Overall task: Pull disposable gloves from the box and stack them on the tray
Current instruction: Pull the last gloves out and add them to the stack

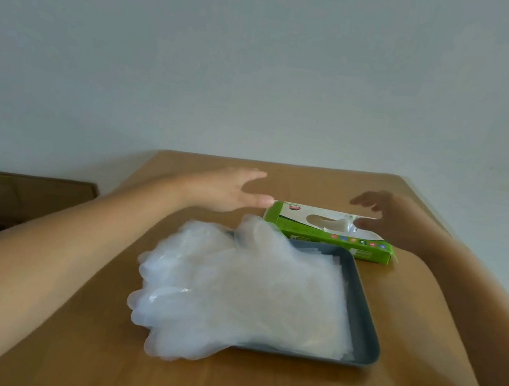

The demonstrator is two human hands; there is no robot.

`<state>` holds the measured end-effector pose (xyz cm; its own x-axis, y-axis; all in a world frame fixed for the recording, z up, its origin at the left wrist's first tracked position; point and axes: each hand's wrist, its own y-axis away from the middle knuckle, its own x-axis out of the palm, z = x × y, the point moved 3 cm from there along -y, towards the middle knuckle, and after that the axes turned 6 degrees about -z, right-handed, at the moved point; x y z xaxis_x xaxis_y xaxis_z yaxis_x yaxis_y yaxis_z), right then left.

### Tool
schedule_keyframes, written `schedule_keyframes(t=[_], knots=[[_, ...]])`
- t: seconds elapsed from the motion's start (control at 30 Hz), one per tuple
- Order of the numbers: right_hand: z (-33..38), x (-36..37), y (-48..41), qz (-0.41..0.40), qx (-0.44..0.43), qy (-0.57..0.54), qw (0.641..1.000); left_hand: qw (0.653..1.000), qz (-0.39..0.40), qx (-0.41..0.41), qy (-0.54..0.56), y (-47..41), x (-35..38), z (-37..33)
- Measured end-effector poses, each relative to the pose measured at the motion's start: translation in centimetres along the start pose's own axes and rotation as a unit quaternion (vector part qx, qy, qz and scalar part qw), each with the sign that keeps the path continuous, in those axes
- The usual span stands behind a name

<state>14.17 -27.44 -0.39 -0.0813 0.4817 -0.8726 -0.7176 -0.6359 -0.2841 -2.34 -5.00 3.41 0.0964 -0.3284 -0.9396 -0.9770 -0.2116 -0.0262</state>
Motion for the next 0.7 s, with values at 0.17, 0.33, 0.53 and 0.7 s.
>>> schedule_keyframes(t=[0.17,0.33,0.53,0.7], knots=[[-0.7,2.6,-1.7,0.003,-0.01,-0.019,1.0,0.997,0.04,0.037,-0.059,-4.5,3.3,-4.3],[-0.1,4.3,-1.7,0.008,-0.125,0.051,0.991,0.995,0.071,-0.003,-0.069,-6.6,6.5,-5.2],[-0.6,5.2,-2.1,0.009,-0.073,0.054,0.996,0.993,0.095,-0.02,-0.06,-6.6,8.4,-4.6],[-0.8,4.9,-1.7,-0.055,-0.051,-0.018,0.997,0.993,0.098,-0.025,-0.056,-6.8,8.5,-4.3]])
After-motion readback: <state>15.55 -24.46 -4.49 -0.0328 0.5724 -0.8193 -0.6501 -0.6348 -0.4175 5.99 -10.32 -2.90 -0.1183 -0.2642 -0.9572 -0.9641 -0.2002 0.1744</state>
